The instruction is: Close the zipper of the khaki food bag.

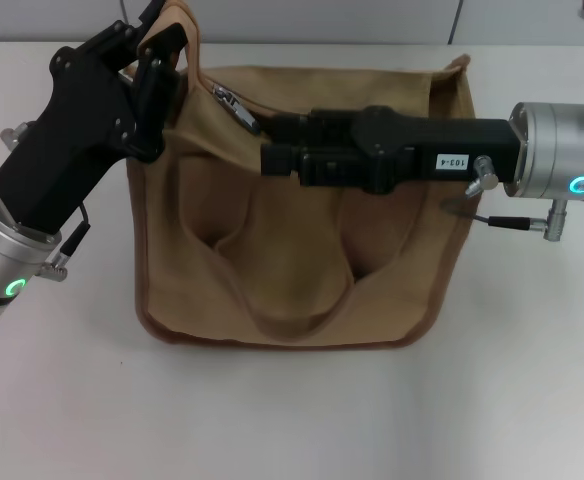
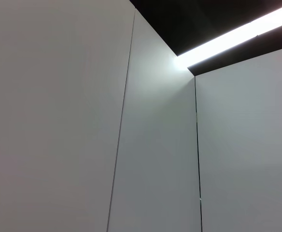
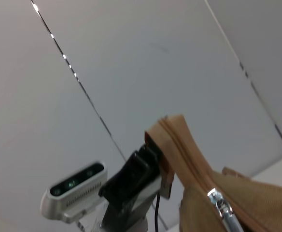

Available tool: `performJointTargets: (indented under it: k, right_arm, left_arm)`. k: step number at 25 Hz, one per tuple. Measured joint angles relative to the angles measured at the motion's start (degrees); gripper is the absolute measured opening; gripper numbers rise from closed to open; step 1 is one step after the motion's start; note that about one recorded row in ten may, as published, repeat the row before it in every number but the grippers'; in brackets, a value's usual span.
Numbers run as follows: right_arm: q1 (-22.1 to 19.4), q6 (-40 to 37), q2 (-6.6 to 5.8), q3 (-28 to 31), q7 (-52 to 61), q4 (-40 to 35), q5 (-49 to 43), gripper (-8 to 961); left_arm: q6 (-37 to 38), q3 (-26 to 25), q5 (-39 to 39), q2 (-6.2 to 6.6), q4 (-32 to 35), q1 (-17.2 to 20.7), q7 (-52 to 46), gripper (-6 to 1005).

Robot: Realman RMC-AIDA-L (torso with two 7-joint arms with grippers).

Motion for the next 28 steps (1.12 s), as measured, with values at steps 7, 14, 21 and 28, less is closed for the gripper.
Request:
performJointTargets:
  k: [7, 14, 21, 28]
  right_arm:
    - [1.3, 0.0, -0.20, 0.1, 4.8, -0.2, -3.0, 651]
    - [2.7, 2.2, -0.48, 0.0, 5.8, -0.5, -3.1, 651]
    - [4.8, 3.7, 0.34, -0.4, 5.5, -0.7, -3.2, 650]
    - [4.3, 3.9, 0.69, -0.3, 4.1, -2.1, -3.3, 645]
  left_arm:
    - [-0.1, 0.0, 0.0, 0.00, 0.0, -0.4, 0.0, 90]
    - [0.0, 0.0, 0.0, 0.00, 0.0, -0.6, 0.0, 90]
    - [-0.1, 0.0, 0.2, 0.00, -0.1, -0.9, 0.0, 90]
    - [-0.1, 0.0, 0.0, 0.00, -0.1, -0.7, 0.2, 90]
